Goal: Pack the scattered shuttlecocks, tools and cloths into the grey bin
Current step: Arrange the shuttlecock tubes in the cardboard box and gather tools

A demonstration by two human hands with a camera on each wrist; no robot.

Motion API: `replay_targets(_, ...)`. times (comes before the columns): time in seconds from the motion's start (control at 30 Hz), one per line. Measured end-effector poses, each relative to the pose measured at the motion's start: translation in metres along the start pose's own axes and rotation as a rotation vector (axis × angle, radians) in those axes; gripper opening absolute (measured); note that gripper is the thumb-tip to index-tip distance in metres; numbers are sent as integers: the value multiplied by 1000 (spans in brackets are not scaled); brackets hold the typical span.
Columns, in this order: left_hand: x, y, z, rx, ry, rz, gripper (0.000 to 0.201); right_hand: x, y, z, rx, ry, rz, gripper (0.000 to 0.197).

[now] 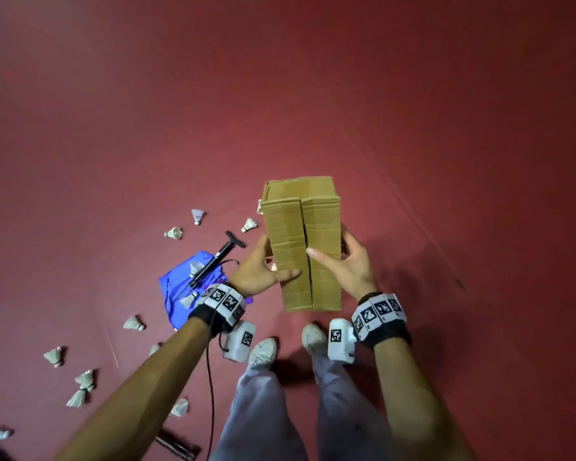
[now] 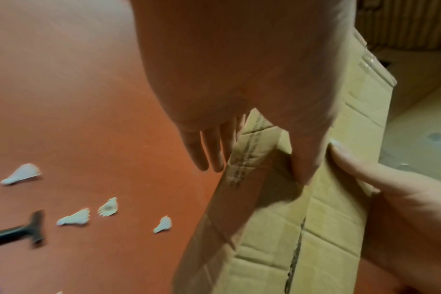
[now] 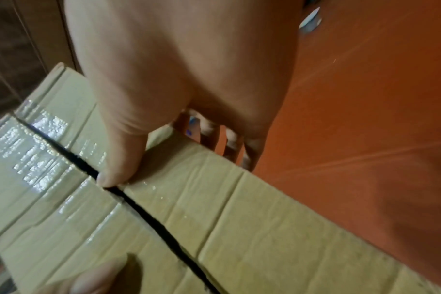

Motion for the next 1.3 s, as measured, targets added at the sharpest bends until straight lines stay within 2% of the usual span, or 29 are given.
replay_targets(0.13,98,-7,62,-35,-165,-102,75,-91,37,57,266,67,-53,47)
replay_targets(0.23,154,-27,112,-58,-316,-193,71,-139,58,115,464,163,-86,31)
replay_targets(0.33,194,-60,161,-106,-482,-351,73,-173,78,180,661,228,-105,28)
replay_targets(0.4,212,-89,192,-161,-588,-455,74,-186,93,220,769,265,-101,46)
replay_targets(0.5,230,-143,235,-248,-747,-581,74,-192,121,279,927,272,-132,98)
replay_targets(0.73,235,-308,339,-635,-1009,-813,90,-167,204,450,1199,237,-85,126)
replay_targets(0.83,219,-390,389,-760,-1025,-826,90,-155,245,536,1281,221,-49,149)
replay_targets(0.9,204,-445,425,-854,-1013,-824,89,-147,272,594,1370,221,-43,155)
replay_targets(1.03,176,-553,502,-1047,-992,-854,96,-122,314,713,1574,202,-63,140)
replay_targets(1.1,169,-593,531,-1122,-994,-869,95,-115,329,757,1660,197,-70,136)
replay_targets(1.2,155,-654,571,-1218,-977,-879,86,-102,350,819,1768,247,-99,125)
replay_targets(1.3,145,-714,603,-1319,-886,-929,70,-87,372,875,1828,292,-98,120)
Point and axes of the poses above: each hand's wrist, its own z-axis away from the middle knuckle, its own y-axis out of the back of the hand, x = y × z, the point moved 1 cm from there along -z, towards the middle knuckle, and after that the axes turned 13 degrees about y, right-handed, at the moved point
